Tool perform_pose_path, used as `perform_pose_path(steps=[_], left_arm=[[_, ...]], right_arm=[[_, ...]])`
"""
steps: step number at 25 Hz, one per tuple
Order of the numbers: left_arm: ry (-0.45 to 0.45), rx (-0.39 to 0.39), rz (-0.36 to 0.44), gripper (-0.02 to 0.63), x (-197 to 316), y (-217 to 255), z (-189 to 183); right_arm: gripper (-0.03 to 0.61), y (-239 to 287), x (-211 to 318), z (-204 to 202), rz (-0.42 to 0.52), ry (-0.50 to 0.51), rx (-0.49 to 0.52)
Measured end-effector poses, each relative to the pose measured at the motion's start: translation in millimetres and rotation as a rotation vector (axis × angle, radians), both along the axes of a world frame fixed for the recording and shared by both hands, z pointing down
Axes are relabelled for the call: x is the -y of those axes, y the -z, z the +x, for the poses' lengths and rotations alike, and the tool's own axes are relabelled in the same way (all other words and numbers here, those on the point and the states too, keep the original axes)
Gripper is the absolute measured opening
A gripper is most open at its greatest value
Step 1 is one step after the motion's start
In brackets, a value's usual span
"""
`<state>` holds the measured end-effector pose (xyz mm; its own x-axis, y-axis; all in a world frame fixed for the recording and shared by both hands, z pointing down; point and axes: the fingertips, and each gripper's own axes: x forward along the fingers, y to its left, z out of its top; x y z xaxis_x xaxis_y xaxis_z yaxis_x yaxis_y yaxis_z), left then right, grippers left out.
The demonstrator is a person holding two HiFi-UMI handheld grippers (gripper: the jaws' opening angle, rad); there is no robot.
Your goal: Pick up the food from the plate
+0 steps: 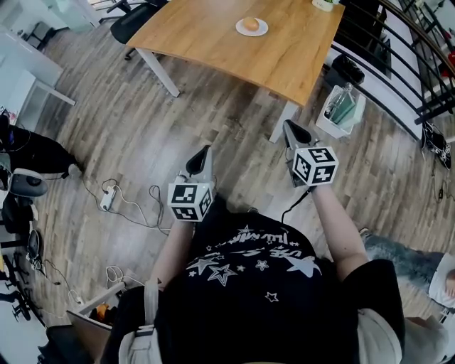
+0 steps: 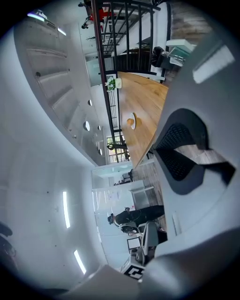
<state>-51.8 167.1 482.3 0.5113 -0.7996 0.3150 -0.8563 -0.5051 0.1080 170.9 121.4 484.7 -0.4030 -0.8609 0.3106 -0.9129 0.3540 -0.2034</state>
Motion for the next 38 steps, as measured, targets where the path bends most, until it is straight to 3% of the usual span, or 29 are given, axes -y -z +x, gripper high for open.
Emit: perform_pose_path(steps=[10,16,27,38], left_arm=[[0.026,0.000,-0.014,0.002,-5.3,-6.3,10.3],[0.007,-0.003,-0.038,0.002,7.4,-17.5,5.0],[-0.003,-0.051,-0.061,0.002,101.5,-28.3,-32.3],[-0.019,-0.077,-0.049,0.002,208.5,-20.8,-58.9]], right_arm=[[0.002,-0.1,-15.5,31.9,-0.001,-0.038,0.002],[0.002,-11.4,-1.6,27.4,-0.024,-0.060,0.014],[0.002,-19.4,80.7,-0.2,-0.058,-0.091,-0.030],[0.002,-15.7,182.6,-25.7,-0.076,-0.135,-0.006]])
